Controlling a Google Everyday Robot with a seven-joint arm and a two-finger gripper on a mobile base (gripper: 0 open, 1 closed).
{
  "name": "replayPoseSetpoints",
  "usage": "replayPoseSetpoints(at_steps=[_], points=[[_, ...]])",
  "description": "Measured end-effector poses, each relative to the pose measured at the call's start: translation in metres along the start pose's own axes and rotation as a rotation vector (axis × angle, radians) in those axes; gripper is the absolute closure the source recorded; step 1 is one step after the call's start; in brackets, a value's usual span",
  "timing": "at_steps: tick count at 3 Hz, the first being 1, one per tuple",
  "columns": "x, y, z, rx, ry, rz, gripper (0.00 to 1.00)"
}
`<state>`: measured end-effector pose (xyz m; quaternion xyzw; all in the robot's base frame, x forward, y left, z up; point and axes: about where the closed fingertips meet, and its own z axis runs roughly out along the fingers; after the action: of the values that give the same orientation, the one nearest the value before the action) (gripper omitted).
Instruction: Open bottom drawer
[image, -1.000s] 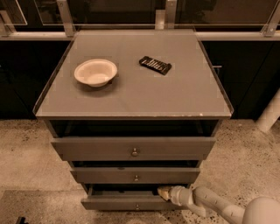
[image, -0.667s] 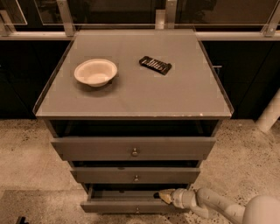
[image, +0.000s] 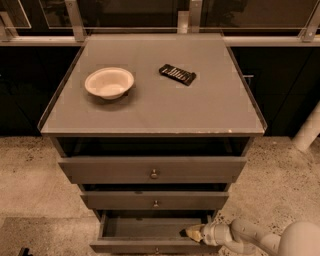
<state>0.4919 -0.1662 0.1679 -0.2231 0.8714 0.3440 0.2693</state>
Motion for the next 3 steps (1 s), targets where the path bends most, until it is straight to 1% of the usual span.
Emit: replayPoseSetpoints(at_steps=[1, 3], points=[[0.012, 0.007, -0.007, -0.032, 0.033, 0.009, 1.00], [0.029, 0.027, -0.020, -0.131, 0.062, 0.024, 1.00]])
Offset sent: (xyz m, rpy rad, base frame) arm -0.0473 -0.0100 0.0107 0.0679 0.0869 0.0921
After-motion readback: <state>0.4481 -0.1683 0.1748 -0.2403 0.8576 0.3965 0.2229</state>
